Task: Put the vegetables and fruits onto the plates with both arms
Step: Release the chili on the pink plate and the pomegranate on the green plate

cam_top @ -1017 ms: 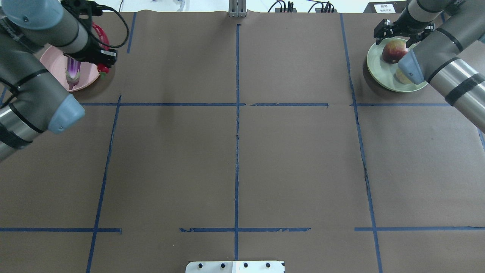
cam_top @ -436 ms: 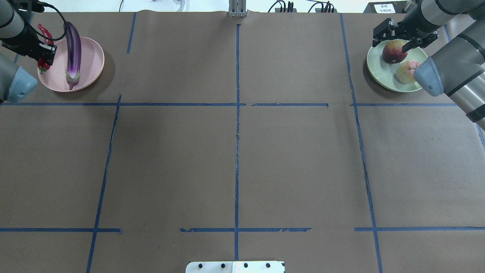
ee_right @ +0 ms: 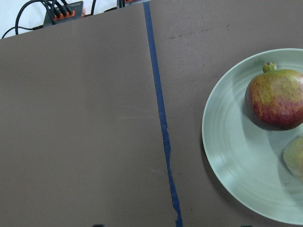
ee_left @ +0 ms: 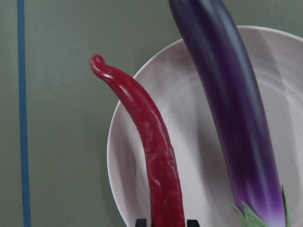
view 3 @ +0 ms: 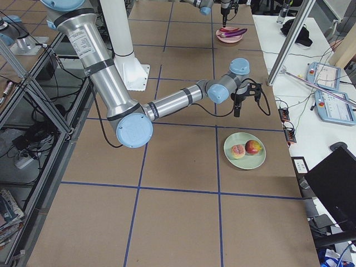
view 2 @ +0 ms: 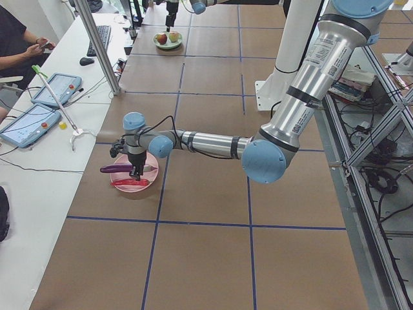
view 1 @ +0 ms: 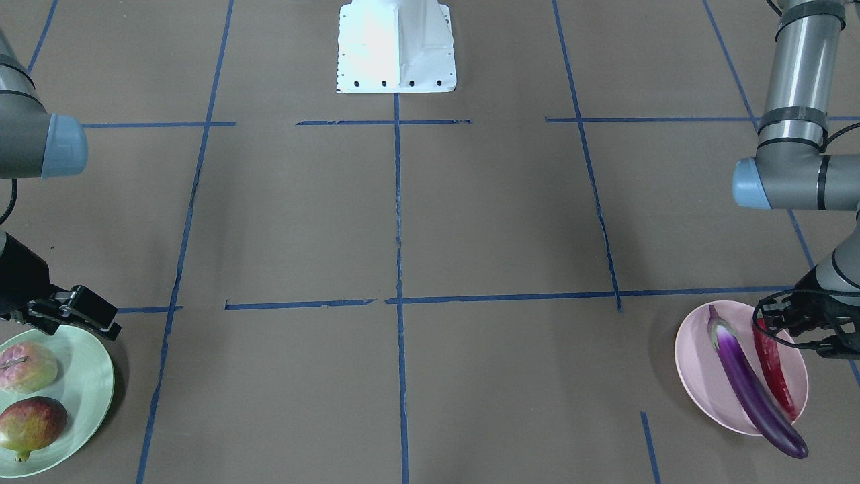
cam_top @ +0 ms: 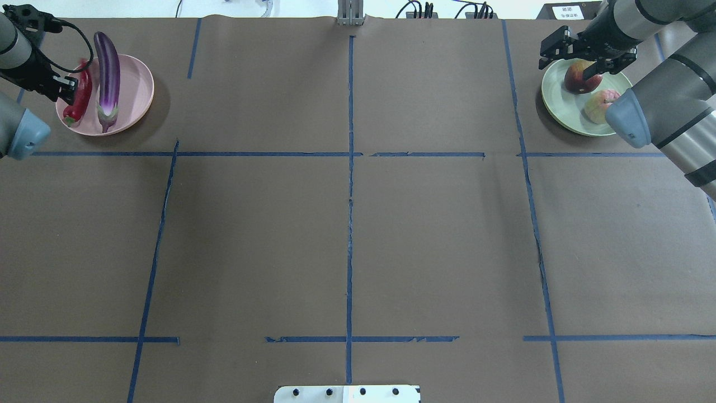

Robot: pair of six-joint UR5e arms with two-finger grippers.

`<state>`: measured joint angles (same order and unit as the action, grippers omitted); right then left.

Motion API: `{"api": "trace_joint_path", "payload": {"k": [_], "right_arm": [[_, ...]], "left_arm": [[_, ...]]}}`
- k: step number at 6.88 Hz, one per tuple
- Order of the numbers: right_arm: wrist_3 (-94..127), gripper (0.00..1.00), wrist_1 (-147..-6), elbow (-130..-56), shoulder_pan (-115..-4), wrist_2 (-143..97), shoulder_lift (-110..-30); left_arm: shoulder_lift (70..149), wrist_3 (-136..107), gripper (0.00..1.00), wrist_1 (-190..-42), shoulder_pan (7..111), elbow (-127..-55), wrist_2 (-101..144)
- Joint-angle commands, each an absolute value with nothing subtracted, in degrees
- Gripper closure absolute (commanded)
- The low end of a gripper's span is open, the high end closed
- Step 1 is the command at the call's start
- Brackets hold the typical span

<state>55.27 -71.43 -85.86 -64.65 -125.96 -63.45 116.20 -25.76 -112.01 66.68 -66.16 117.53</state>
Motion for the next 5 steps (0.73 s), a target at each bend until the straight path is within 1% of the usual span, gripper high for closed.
{"api": "trace_joint_path", "payload": {"k": [1, 2, 3, 4, 5], "right_arm": [[55.5, 0.00, -71.5, -90.1, -64.7, -126.1, -66.9], [55.4, 0.00, -71.6, -95.7, -64.8, -126.8, -72.5], [55.3, 0.00, -71.8, -100.7, -65.2, -127.3, -78.5], [54.4, 0.00, -75.2, -105.7, -66.3, -127.4, -83.3], [51.4, 0.00, -81.0, -110.6, -66.8, -127.5, -86.2]], "left_arm": [[116.4, -25.8, 0.00, -112.6, 67.1, -66.6, 118.6], [116.1, -25.8, 0.00, -112.3, 69.2, -67.7, 126.0], [114.9, -25.8, 0.00, -111.9, 72.4, -70.6, 131.3], [109.3, -25.9, 0.00, -111.4, 73.2, -77.7, 132.7], [105.3, -26.1, 0.00, -106.0, 73.3, -85.8, 132.7]]}}
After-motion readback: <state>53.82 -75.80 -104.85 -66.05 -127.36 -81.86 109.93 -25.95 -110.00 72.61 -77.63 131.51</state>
